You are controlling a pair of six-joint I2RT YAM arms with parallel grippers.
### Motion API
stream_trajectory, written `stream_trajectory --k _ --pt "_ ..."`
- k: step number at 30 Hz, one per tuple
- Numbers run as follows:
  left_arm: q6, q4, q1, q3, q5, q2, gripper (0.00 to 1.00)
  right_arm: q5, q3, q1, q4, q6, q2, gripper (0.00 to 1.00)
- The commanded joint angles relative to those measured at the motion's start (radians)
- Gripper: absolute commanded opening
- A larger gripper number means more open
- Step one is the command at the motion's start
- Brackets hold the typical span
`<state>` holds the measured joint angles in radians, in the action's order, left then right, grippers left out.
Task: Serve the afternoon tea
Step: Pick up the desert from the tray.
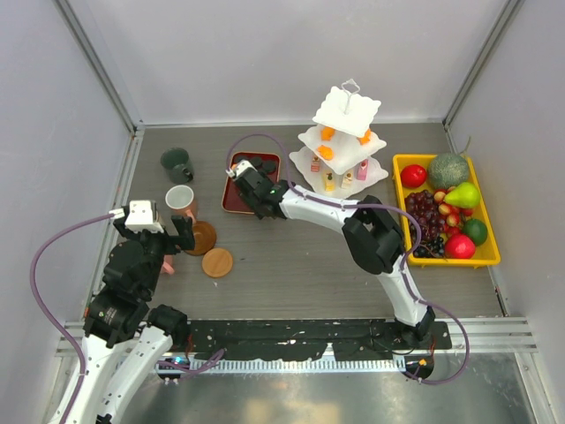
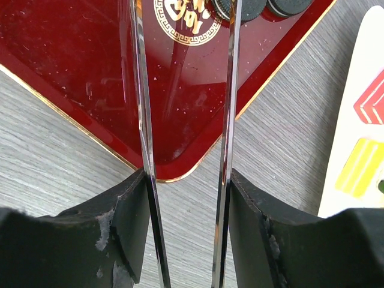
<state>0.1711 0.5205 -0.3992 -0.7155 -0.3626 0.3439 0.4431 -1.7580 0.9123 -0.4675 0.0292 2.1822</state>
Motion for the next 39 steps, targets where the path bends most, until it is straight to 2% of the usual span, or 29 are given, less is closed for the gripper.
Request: stream_trajectory --k 1,8,13,19,28,39 --pt "-0.008 -0.051 -0.003 0.001 0.01 0.003 0.99 -0.01 -0.057 -0.004 0.033 0.011 0.014 0.55" --pt "-0.008 -0.053 -0.003 0.001 0.014 0.006 0.99 -0.027 -0.069 -0.004 0.012 0.028 0.042 0.53" --pt "-0.008 -0.053 -0.003 -0.001 0.014 0.007 0.99 -0.035 -0.064 -0.006 -0.022 0.029 0.036 0.48" --pt "-0.008 -0.053 -0.003 0.001 0.016 0.009 0.99 -0.041 0.014 -0.001 -0.051 0.017 -0.053 0.43" --pt "-0.008 -0.053 -0.003 -0.001 0.017 0.012 0.99 -0.078 0.193 0.005 -0.095 0.032 -0.235 0.43" --pt "-0.008 -0.053 -0.003 0.001 0.016 0.012 0.99 -0.083 0.262 0.005 -0.102 0.06 -0.266 0.43"
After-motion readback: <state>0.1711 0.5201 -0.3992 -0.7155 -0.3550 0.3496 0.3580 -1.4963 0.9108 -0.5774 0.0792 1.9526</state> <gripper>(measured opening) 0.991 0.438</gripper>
